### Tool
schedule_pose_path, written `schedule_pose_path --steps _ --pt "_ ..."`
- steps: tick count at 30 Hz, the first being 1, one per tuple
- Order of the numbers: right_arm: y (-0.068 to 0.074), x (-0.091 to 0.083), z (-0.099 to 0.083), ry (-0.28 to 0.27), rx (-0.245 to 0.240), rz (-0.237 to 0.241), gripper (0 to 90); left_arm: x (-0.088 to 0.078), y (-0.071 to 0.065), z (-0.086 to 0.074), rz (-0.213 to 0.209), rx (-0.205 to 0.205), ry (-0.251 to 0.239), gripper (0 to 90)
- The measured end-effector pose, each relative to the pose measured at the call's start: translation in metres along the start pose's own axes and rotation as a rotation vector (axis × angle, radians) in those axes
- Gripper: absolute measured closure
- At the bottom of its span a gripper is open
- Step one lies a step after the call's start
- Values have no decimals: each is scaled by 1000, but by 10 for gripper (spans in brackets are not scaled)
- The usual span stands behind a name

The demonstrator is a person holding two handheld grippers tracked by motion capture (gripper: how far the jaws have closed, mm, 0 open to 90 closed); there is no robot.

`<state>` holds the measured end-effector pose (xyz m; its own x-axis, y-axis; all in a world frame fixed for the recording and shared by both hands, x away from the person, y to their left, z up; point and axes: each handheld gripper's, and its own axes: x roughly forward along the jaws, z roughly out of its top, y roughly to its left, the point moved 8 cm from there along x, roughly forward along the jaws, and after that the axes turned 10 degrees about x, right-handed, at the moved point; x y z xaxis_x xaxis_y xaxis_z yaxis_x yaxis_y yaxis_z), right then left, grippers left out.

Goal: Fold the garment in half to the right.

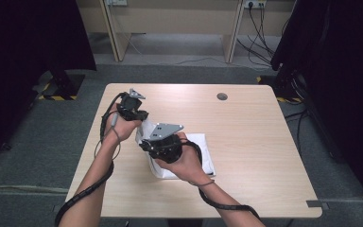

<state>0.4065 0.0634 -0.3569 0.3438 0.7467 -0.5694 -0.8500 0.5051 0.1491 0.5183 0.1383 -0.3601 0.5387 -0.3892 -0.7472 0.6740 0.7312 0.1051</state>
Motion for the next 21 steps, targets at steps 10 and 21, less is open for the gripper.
schedule_pose_path --steps 10,21 --pt "-6 -7 -3 0 4 -10 822 4 -4 6 -9 2 -3 848" --pt "-13 -17 -7 -6 14 -19 822 7 -13 19 -23 13 -16 847"
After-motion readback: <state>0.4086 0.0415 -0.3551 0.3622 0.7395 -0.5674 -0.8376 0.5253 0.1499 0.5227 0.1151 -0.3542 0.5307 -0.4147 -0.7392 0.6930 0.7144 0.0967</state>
